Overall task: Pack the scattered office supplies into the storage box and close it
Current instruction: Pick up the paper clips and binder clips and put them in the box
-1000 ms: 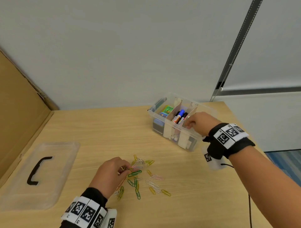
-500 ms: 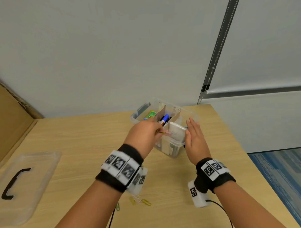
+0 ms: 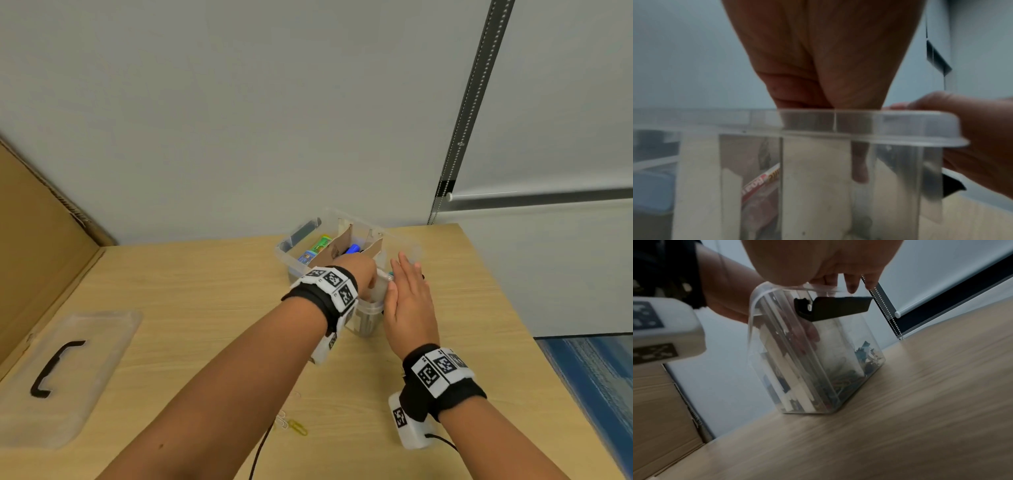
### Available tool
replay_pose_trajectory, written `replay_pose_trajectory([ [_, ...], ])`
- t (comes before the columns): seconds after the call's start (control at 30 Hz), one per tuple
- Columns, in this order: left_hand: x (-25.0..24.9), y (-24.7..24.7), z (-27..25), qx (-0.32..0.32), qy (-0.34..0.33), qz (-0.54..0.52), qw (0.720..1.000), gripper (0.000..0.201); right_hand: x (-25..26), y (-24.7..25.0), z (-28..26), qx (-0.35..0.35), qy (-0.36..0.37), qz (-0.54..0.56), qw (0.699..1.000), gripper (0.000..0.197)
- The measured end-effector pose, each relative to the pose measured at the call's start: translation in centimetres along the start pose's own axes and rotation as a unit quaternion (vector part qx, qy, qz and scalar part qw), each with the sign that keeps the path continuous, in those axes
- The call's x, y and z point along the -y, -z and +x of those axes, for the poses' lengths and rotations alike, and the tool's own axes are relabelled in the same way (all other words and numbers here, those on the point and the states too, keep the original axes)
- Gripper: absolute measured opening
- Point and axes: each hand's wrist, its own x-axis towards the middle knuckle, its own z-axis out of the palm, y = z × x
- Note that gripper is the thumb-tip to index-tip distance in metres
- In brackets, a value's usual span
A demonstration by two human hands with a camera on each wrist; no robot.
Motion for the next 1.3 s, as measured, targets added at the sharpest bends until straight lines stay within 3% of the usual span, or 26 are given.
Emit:
replay_pose_trajectory([
  [0.07, 0.9, -0.5, -0.5, -0.037, -0.017, -0.038, 0.998, 0.027, 0.0, 0.0, 0.0, 0.004, 0.001, -0.001, 1.000, 0.060],
  [0.13, 2.1, -1.3, -1.7, -0.122, -0.039, -0.060, 0.990, 0.032, 0.1, 0.2, 0.0, 0.010, 0.006, -0.004, 1.000, 0.062],
  [0.27, 5.5, -3.2, -6.5, -0.282, -0.054, -0.148, 0.946, 0.031, 0.9, 1.1, 0.1, 0.021, -0.006, -0.025, 0.999, 0.059],
  [0.37, 9.2, -5.6, -10.9, -0.337, -0.012, -0.147, 0.930, 0.030, 3.4, 2.1, -0.4, -0.029, 0.065, -0.028, 0.997, 0.051],
  [0.43, 11.8, -7.9, -13.2, -0.292, 0.048, -0.130, 0.946, 0.028, 5.7, 2.2, -1.6, -0.050, 0.143, -0.028, 0.988, 0.046],
  [0.5, 14.2, -10.6, -15.0, -0.208, 0.117, -0.100, 0.966, 0.030, 7.5, 1.5, -3.1, 0.008, 0.190, -0.011, 0.982, 0.040],
  [0.6, 16.7, -14.0, -17.2, -0.093, 0.201, -0.083, 0.972, 0.050, 8.9, -0.7, -5.3, 0.209, 0.184, -0.029, 0.960, 0.046],
  [0.67, 17.6, -15.9, -18.1, -0.044, 0.228, -0.112, 0.966, 0.070, 9.1, -2.6, -6.3, 0.352, 0.119, -0.072, 0.926, 0.069],
  [0.73, 18.2, -17.4, -18.7, -0.010, 0.225, -0.153, 0.962, 0.086, 9.4, -4.2, -7.0, 0.437, 0.061, -0.108, 0.891, 0.093],
  [0.8, 18.7, -18.7, -19.2, 0.017, 0.209, -0.190, 0.959, 0.098, 10.0, -5.7, -7.6, 0.452, 0.048, -0.136, 0.880, 0.103],
  [0.87, 18.8, -19.4, -19.3, 0.018, 0.189, -0.234, 0.954, 0.100, 10.6, -7.1, -7.7, 0.431, 0.083, -0.158, 0.885, 0.097],
  [1.0, 18.3, -19.5, -18.2, -0.017, 0.153, -0.302, 0.941, 0.079, 12.6, -10.4, -7.8, 0.449, 0.174, -0.129, 0.867, 0.065],
  [1.1, 18.1, -19.9, -17.0, -0.058, 0.136, -0.362, 0.921, 0.059, 13.2, -11.5, -8.0, 0.471, 0.209, -0.132, 0.847, 0.060],
  [1.2, 18.9, -19.8, -16.8, -0.079, 0.101, -0.412, 0.902, 0.057, 13.1, -10.0, -7.6, 0.457, 0.189, -0.083, 0.865, 0.051],
  [1.27, 19.4, -19.4, -17.0, -0.076, 0.079, -0.378, 0.919, 0.071, 13.0, -8.5, -7.5, 0.427, 0.163, -0.062, 0.887, 0.045],
  [1.3, 19.5, -19.3, -17.1, -0.071, 0.078, -0.342, 0.934, 0.081, 12.9, -7.7, -7.5, 0.421, 0.149, -0.067, 0.893, 0.053],
])
